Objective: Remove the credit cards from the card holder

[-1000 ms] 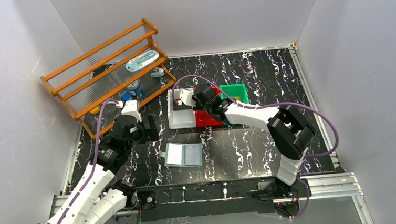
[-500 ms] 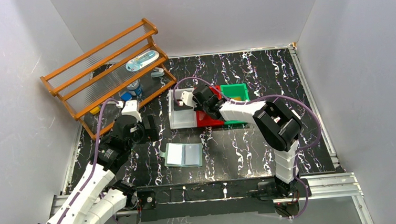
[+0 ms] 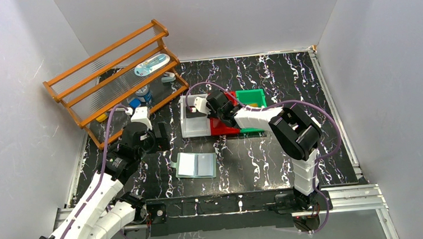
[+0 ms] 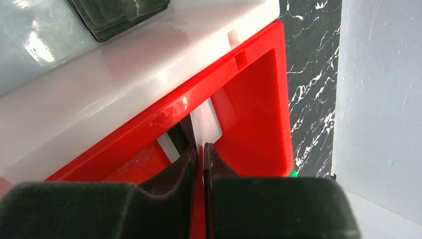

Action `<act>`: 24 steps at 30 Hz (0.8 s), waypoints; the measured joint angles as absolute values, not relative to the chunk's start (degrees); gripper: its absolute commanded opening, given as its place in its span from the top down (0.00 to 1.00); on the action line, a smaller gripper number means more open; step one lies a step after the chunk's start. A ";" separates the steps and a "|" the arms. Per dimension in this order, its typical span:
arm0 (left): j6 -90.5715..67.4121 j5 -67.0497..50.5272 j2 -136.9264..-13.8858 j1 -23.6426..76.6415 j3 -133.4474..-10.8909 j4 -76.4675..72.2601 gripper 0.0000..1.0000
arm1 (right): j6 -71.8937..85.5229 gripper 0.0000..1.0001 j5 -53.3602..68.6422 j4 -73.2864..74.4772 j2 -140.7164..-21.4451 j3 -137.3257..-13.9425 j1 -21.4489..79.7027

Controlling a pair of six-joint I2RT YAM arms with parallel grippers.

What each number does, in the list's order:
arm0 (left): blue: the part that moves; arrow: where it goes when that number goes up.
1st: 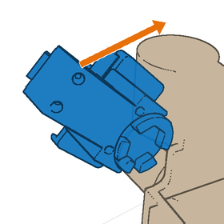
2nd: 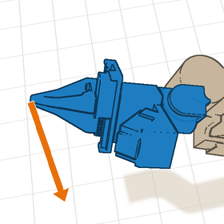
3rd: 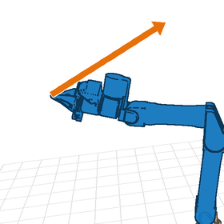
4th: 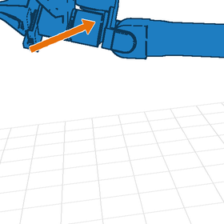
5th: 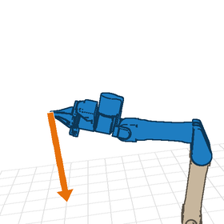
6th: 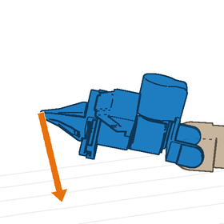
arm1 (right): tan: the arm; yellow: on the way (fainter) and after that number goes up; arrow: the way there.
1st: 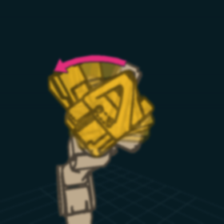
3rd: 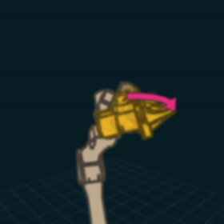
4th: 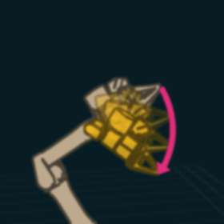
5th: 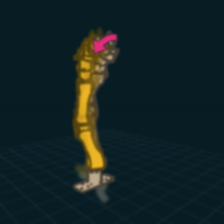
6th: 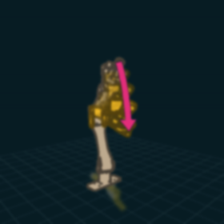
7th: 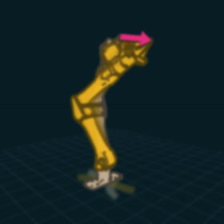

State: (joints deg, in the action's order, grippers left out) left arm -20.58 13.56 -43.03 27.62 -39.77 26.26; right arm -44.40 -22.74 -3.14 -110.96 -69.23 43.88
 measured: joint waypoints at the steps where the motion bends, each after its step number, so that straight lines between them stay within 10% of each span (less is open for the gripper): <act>1: -20.58 13.56 -43.07 27.62 -39.77 26.24 0.02 | -44.38 0.79 -22.63 -3.11 -110.96 -69.21 43.88; 24: -20.56 12.67 -44.84 27.62 -39.77 26.28 0.02 | -43.99 0.48 -22.17 -3.64 -110.96 -68.55 43.46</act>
